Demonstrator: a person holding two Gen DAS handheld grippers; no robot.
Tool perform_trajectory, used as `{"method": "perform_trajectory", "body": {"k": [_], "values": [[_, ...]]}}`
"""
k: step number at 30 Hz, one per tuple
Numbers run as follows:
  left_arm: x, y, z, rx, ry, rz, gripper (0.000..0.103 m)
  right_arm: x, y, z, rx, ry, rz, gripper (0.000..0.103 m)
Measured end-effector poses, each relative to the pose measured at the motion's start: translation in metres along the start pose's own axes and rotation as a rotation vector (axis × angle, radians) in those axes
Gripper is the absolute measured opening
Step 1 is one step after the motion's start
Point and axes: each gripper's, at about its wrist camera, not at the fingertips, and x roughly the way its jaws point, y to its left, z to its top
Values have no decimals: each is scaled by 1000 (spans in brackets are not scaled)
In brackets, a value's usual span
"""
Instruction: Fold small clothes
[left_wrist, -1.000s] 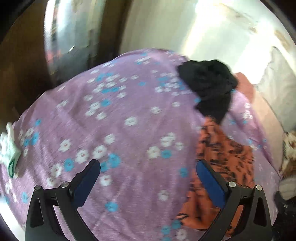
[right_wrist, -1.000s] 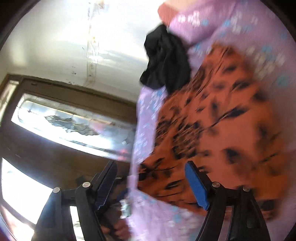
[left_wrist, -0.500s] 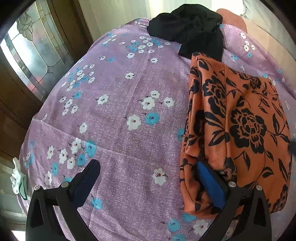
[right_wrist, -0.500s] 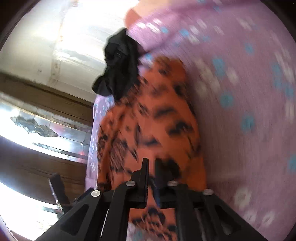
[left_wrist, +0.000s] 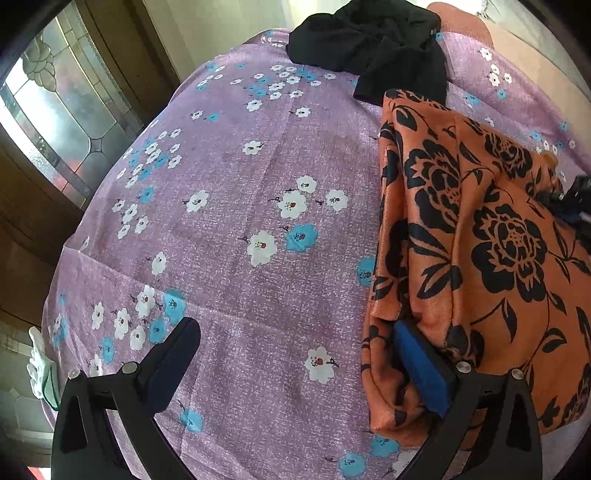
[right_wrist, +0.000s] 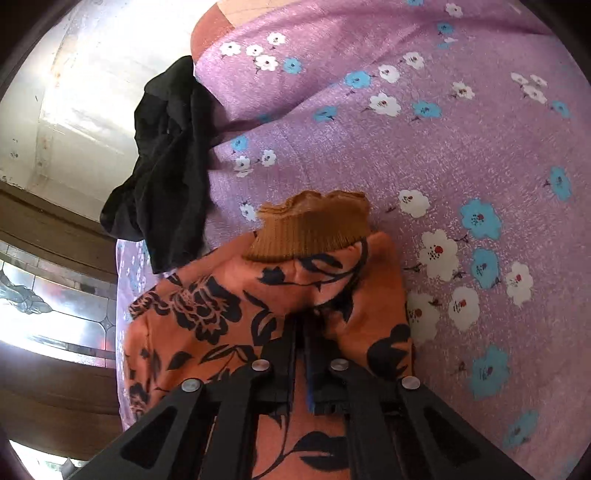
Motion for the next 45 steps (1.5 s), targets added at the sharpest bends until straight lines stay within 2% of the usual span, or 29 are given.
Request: {"method": "perform_trajectory", "body": {"k": [1,4,7,10,12,13,14,16,19,21,23,26,30,33,34,35,36,38,43,45], "values": [[0,0,-1,0,0,-2,103,-1,8,0,-10,-14,22,10],[0,2,-3,5,-2,0,103,-8,39,-5,-50,-20,160,10],[2,3,-4,6,3,-1,103,3,78,-13,-135,-22,227,10],[2,4,-4,10,3,-3,103,30,94,-24,-168,45,214,10],[2,3,-4,15,2,1,103,58,88,-29,-164,111,142,11],[2,3,-4,22,1,7,103,72,81,-32,-167,109,128,7],[2,2,-4,32,-1,13,103,71,79,-31,-166,72,145,6],[3,2,-5,42,-1,9,103,69,81,-30,-168,81,136,6],[2,7,-5,29,2,-14,103,56,82,-33,-191,90,118,11],[-1,13,-4,11,-5,-27,103,31,77,-37,-183,84,139,11],[-7,19,-3,-9,-29,-32,103,2,66,-40,-189,56,183,13],[-19,29,-1,-51,-73,-41,103,-41,44,-55,-248,1,172,13],[-18,26,-2,-41,-65,-44,103,-84,12,-84,-270,0,178,13],[-6,5,-8,54,-36,27,103,-90,-15,-107,-242,45,172,17],[-5,-1,-10,79,-34,48,103,-79,-26,-118,-239,103,139,19],[-1,-9,-13,126,-36,92,103,-72,-36,-127,-241,109,152,20],[-1,-13,-16,154,-42,120,103,-77,-42,-132,-239,61,186,19],[-4,-19,-16,179,-59,160,103,-83,-40,-135,-244,68,168,19],[-32,-11,-14,105,-107,142,103,-109,-33,-143,-321,103,96,19],[-53,-9,-12,72,-170,96,103,-128,-36,-143,-303,48,127,21]]}}
